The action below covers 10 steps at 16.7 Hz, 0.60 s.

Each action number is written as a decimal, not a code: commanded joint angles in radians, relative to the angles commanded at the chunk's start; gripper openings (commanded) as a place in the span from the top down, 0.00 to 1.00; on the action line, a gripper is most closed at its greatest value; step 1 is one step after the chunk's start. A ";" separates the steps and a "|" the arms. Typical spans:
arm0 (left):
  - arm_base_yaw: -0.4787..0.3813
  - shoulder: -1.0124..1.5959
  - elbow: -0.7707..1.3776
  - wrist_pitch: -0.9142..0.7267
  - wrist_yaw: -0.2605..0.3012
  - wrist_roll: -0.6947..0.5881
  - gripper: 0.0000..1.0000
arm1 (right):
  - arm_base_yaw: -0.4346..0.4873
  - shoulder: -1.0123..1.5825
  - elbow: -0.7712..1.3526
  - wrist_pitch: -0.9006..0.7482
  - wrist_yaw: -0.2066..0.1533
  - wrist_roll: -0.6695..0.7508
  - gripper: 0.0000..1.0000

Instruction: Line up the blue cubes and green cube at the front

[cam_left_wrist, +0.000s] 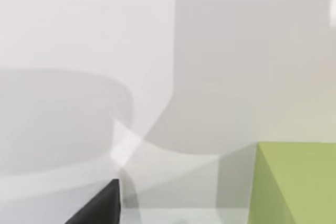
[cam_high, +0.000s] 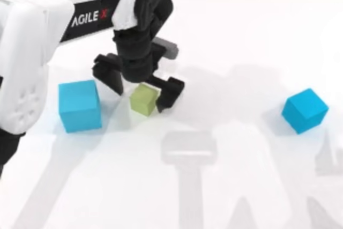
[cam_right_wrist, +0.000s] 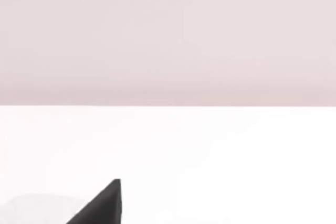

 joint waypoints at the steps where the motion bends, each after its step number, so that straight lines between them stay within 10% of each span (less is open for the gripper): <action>1: 0.000 0.000 0.000 0.000 0.000 0.000 0.30 | 0.000 0.000 0.000 0.000 0.000 0.000 0.00; 10: 0.000 0.000 0.000 0.000 0.000 0.000 0.98 | 0.000 0.000 0.000 0.000 0.000 0.000 0.00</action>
